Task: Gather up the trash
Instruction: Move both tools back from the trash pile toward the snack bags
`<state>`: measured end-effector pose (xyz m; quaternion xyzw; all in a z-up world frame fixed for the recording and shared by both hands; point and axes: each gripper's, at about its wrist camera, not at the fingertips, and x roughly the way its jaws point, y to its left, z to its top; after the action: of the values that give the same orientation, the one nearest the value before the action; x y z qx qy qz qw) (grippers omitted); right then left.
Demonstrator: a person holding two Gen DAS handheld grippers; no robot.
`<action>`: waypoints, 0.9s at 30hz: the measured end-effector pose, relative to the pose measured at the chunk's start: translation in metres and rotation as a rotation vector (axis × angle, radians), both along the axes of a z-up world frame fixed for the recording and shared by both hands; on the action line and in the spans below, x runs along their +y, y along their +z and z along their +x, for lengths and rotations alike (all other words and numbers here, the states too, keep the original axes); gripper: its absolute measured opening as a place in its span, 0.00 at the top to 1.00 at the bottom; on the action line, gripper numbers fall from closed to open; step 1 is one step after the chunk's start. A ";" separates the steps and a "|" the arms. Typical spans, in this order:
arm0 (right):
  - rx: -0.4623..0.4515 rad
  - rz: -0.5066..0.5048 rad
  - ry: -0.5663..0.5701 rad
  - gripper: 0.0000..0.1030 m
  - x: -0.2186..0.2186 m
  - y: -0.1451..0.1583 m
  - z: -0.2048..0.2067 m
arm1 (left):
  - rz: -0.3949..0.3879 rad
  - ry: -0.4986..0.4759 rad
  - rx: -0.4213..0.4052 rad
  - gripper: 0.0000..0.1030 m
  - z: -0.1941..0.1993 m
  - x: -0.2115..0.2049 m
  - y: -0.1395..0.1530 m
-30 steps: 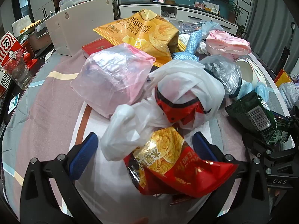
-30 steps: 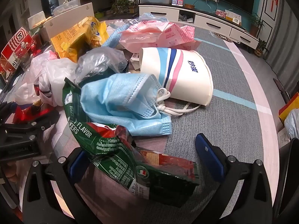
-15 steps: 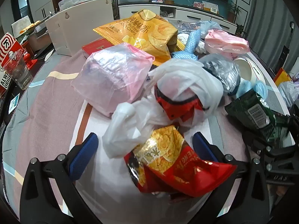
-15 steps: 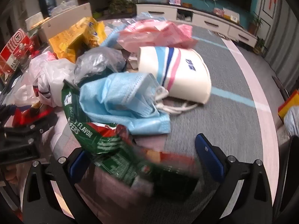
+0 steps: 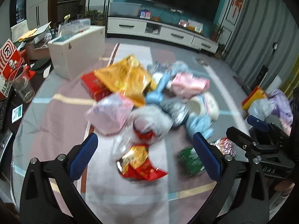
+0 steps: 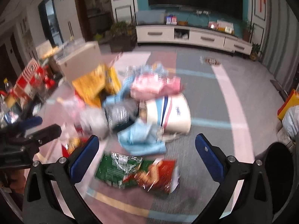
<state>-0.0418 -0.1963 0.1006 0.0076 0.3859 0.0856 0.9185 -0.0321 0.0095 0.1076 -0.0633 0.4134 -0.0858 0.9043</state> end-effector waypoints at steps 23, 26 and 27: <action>0.050 0.161 -0.021 0.05 -0.010 0.000 0.009 | -0.032 0.010 0.053 0.03 0.006 0.020 -0.018; 0.061 0.179 -0.041 0.06 -0.015 -0.001 0.008 | -0.040 0.005 0.052 0.03 0.002 0.020 -0.017; 0.066 0.185 -0.043 0.07 -0.016 -0.001 0.007 | -0.051 0.005 0.056 0.03 0.001 0.020 -0.017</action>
<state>-0.0346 -0.2119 0.0991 0.1033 0.4062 0.1008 0.9023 -0.0308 0.0297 0.0909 -0.0898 0.4362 -0.0925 0.8906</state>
